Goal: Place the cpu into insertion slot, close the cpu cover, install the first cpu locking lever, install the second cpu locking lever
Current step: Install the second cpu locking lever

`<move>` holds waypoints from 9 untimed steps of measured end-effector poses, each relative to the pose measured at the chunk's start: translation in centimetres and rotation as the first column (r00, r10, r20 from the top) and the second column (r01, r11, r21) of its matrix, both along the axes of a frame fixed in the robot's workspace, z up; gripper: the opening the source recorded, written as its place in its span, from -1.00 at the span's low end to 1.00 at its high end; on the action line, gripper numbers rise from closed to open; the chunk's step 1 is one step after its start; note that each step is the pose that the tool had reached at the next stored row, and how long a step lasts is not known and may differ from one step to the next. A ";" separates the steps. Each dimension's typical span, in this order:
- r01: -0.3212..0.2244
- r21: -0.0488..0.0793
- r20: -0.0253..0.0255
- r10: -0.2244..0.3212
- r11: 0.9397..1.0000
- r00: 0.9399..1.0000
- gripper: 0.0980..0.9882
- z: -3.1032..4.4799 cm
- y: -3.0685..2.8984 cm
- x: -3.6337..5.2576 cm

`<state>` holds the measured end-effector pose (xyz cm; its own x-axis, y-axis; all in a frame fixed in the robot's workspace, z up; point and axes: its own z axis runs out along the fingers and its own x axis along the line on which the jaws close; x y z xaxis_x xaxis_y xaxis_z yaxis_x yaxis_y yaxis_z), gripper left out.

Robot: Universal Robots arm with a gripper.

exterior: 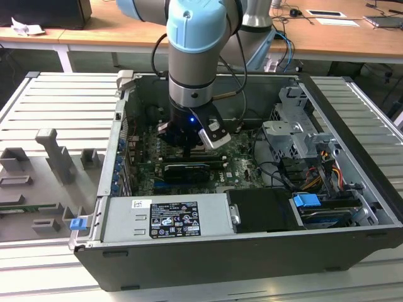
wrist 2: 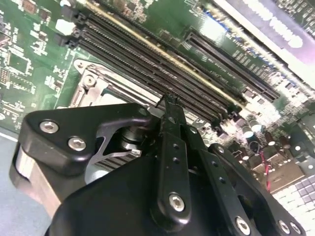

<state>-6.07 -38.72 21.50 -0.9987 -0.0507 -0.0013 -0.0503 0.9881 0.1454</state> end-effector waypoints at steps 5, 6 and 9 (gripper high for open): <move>-0.027 0.040 0.001 0.027 0.999 1.000 -0.98 -0.24 -0.27 -0.65; -0.029 0.047 0.001 0.029 0.998 1.000 -0.98 -0.30 -0.33 -0.77; -0.037 0.064 0.002 0.037 0.997 0.999 -0.98 -0.65 -0.51 -1.14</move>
<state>-7.21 -39.23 20.85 -0.9961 -0.0875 -0.0063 -0.0868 0.9743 0.2079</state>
